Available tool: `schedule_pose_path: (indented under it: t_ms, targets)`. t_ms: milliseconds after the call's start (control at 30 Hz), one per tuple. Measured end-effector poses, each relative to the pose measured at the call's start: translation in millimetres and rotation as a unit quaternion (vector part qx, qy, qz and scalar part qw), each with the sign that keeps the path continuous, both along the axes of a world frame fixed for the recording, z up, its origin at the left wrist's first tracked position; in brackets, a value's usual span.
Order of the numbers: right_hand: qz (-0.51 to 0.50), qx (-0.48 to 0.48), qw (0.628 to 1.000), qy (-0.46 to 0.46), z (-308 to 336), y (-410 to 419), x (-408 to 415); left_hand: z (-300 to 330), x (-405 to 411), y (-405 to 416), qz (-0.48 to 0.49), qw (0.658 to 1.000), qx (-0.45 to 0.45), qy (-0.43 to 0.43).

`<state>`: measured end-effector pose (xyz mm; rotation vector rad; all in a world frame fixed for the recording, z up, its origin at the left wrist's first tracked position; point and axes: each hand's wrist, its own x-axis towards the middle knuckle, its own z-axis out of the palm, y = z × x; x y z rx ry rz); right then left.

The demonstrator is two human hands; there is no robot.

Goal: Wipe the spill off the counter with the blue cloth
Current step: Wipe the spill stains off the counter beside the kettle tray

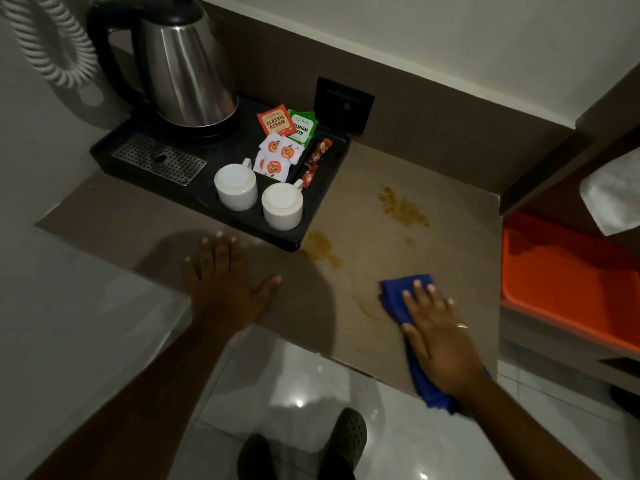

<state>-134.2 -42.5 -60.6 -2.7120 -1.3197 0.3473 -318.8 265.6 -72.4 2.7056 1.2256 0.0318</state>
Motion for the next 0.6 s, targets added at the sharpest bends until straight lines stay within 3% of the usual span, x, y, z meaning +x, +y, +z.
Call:
schedule_pose_path:
  t_ms: [100, 233, 300, 367, 467, 533, 600]
  targets:
    - [-0.144, -0.012, 0.989, -0.015, 3.3, -3.7, 29.6, 1.4, -0.1, -1.3, -0.006, 1.0, 0.0, -0.008]
    - [-0.328, -0.03, 0.944, -0.01, 6.3, 76.0, 24.1, -0.1, -0.4, -0.5, -0.011, 1.0, 0.005, -0.005]
    - [-0.292, -0.018, 0.956, -0.008, 5.2, 110.0, 3.2, -1.0, 0.5, 0.9, -0.011, 1.0, 0.004, 0.007]
    - [-0.147, 0.004, 0.989, -0.032, -2.0, 118.6, -26.8, -1.9, 1.2, 3.8, -0.011, 1.0, 0.005, 0.013]
    - [0.03, -0.009, 0.999, -0.032, -6.1, 73.2, -49.9, -2.0, 1.6, 8.7, -0.012, 1.0, 0.004, 0.018]
    - [0.024, -0.007, 1.0, -0.016, -6.8, 29.6, -36.8, -1.9, 1.7, 11.6, -0.011, 1.0, 0.003, 0.022]
    - [-0.051, 0.0, 0.999, -0.009, -2.0, -1.0, -11.7, -1.9, 2.0, 13.1, -0.01, 1.0, -0.002, 0.022]
